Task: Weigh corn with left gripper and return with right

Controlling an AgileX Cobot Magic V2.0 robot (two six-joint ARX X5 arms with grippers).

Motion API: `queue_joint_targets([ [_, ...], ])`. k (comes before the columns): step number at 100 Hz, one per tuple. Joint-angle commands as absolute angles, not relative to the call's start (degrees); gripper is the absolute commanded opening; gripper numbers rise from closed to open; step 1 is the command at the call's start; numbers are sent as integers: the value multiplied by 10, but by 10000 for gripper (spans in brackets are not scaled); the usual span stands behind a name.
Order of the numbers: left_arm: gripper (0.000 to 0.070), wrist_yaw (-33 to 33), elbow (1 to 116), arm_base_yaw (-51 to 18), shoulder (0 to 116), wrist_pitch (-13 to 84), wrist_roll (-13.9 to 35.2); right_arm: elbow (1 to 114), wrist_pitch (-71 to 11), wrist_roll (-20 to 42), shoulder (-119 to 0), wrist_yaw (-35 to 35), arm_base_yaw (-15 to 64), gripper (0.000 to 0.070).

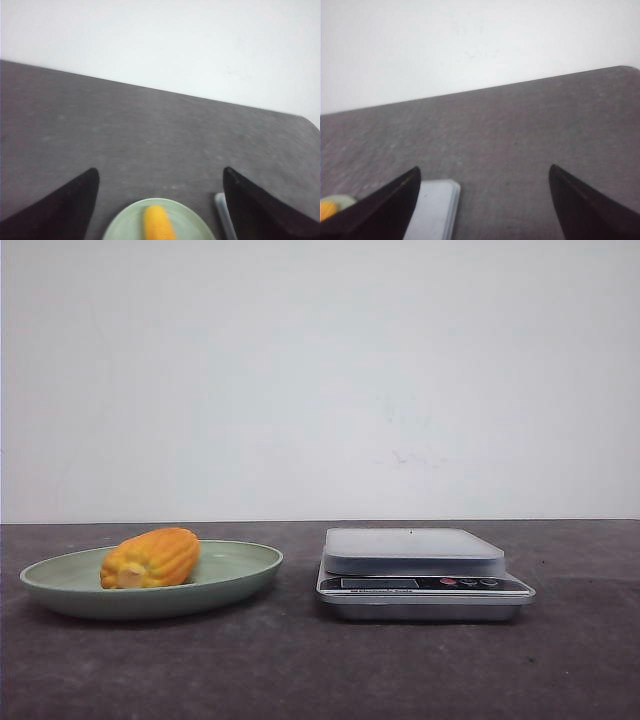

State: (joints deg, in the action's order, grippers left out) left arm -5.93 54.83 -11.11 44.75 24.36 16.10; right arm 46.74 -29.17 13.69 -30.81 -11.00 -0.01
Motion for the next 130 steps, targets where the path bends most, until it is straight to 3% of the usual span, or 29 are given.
queue_joint_targets([
  [1,475,-60,576,-137,484,249,145,494,-301,128,-316,-125,2,516],
  [27,475,-22,602,-234,661,264,148,577,-366,116,-350,-150,13,516],
  [62,477,-3,602,-272,855,275,181,590,-399,109,-356,-150,19,516],
  [130,476,43,602,-290,950,286,187,590,-407,98,-355,-146,19,516],
])
